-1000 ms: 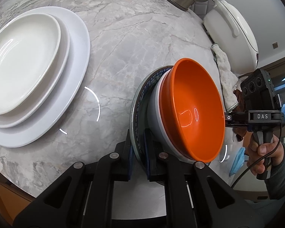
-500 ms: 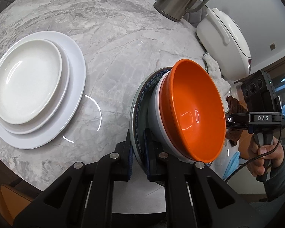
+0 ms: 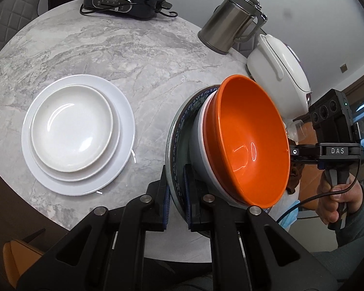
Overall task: Organize plates and bowls
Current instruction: 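Lift the nested bowl stack with both grippers and carry it over the plate stack, then lower the bowl stack onto the plates and open both grippers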
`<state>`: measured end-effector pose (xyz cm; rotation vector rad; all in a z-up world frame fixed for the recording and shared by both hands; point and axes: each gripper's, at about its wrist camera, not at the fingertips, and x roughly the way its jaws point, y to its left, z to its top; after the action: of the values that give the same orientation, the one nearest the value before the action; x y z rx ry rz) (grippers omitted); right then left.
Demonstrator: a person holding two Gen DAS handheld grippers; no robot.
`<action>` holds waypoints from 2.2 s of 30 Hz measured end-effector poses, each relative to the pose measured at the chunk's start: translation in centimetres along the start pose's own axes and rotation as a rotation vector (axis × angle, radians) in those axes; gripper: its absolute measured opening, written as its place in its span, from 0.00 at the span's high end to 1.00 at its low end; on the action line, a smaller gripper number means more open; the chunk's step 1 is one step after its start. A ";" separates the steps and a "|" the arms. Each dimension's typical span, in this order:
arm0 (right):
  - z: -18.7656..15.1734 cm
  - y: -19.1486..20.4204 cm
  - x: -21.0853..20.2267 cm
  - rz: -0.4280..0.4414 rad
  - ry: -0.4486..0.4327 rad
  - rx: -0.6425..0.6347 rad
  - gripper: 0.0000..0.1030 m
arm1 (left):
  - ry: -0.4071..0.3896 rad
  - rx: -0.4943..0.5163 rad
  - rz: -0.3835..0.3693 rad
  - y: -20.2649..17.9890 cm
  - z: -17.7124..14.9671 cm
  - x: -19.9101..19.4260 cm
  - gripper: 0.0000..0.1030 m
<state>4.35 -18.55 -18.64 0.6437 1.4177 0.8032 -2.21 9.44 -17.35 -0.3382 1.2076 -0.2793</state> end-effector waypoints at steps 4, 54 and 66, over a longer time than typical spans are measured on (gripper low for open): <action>0.7 2.8 2.0 -0.003 -0.006 -0.017 0.86 | -0.007 0.022 0.005 3.0 0.8 -2.4 0.92; 5.5 4.1 19.2 -0.139 -0.058 0.097 0.87 | 0.134 0.122 0.044 22.8 7.3 6.5 0.90; 4.4 4.4 19.4 -0.220 -0.090 0.069 0.80 | 0.106 0.140 0.064 22.6 6.8 6.1 0.87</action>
<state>7.91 -0.08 -26.42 0.5579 1.4108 0.5472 6.92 28.54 -29.46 -0.1646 1.2933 -0.3281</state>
